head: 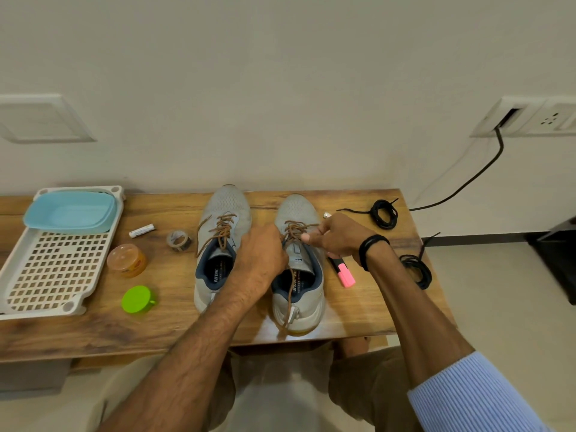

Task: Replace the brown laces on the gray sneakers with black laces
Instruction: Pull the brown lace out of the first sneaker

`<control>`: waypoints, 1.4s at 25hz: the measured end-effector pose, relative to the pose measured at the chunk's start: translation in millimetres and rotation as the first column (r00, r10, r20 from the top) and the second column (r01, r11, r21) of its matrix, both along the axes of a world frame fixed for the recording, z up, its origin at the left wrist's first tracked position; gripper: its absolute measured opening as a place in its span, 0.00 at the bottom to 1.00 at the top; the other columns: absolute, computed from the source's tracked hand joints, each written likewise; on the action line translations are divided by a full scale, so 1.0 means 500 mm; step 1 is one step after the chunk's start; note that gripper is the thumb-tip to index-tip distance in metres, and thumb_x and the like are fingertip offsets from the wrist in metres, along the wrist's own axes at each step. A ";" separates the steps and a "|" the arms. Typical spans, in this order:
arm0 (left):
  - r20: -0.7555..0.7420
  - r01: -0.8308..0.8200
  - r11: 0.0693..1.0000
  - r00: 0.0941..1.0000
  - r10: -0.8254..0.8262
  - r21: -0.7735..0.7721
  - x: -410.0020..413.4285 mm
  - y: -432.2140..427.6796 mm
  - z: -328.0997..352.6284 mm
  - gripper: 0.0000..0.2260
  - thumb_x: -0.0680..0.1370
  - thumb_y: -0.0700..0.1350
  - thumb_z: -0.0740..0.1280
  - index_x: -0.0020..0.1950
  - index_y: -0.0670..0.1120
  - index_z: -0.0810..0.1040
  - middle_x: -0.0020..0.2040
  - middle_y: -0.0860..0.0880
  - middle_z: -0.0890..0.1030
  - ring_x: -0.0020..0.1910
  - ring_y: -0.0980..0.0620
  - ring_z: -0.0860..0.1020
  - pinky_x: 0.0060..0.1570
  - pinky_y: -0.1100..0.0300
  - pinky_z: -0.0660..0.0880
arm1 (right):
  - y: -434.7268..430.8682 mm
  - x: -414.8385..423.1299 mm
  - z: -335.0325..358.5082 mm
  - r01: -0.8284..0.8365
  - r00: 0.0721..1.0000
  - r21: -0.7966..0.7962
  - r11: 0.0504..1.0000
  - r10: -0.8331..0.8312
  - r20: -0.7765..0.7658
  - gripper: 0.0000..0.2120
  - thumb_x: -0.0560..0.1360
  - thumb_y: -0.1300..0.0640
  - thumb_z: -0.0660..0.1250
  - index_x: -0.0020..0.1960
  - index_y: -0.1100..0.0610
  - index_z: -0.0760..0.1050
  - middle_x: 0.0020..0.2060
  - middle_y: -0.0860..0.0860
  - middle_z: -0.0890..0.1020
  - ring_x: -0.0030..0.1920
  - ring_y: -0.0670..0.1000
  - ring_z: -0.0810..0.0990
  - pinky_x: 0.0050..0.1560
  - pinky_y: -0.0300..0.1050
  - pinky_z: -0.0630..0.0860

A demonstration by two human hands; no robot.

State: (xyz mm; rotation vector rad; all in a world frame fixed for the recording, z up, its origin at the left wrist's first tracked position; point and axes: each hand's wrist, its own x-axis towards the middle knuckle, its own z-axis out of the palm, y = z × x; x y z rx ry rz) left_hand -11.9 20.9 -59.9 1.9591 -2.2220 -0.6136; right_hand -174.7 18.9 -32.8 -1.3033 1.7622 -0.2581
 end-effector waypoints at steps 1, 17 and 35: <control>0.003 -0.001 1.000 1.000 0.001 -0.002 0.000 0.000 0.000 0.04 0.75 0.43 0.69 0.46 0.43 0.80 0.40 0.46 0.76 0.39 0.48 0.73 0.37 0.56 0.71 | 0.003 -0.002 0.003 0.011 0.999 0.034 0.999 -0.012 0.034 0.15 0.75 0.48 0.71 0.47 0.62 0.80 0.33 0.51 0.76 0.35 0.49 0.73 0.39 0.44 0.73; -0.002 -0.013 1.000 1.000 0.013 0.019 -0.002 -0.005 -0.004 0.05 0.75 0.44 0.70 0.48 0.44 0.82 0.39 0.47 0.76 0.40 0.47 0.76 0.38 0.56 0.74 | -0.017 0.019 -0.005 0.138 0.977 -0.002 0.990 -0.135 0.166 0.14 0.80 0.53 0.65 0.39 0.60 0.77 0.33 0.53 0.76 0.29 0.47 0.70 0.33 0.41 0.69; -0.080 -0.073 0.997 0.994 0.076 0.039 -0.009 0.005 0.003 0.07 0.75 0.47 0.71 0.48 0.44 0.82 0.44 0.44 0.80 0.47 0.43 0.79 0.41 0.54 0.74 | -0.016 0.001 0.043 0.450 0.672 0.196 0.871 -0.475 0.568 0.08 0.81 0.56 0.62 0.56 0.59 0.74 0.31 0.54 0.75 0.22 0.45 0.65 0.25 0.39 0.73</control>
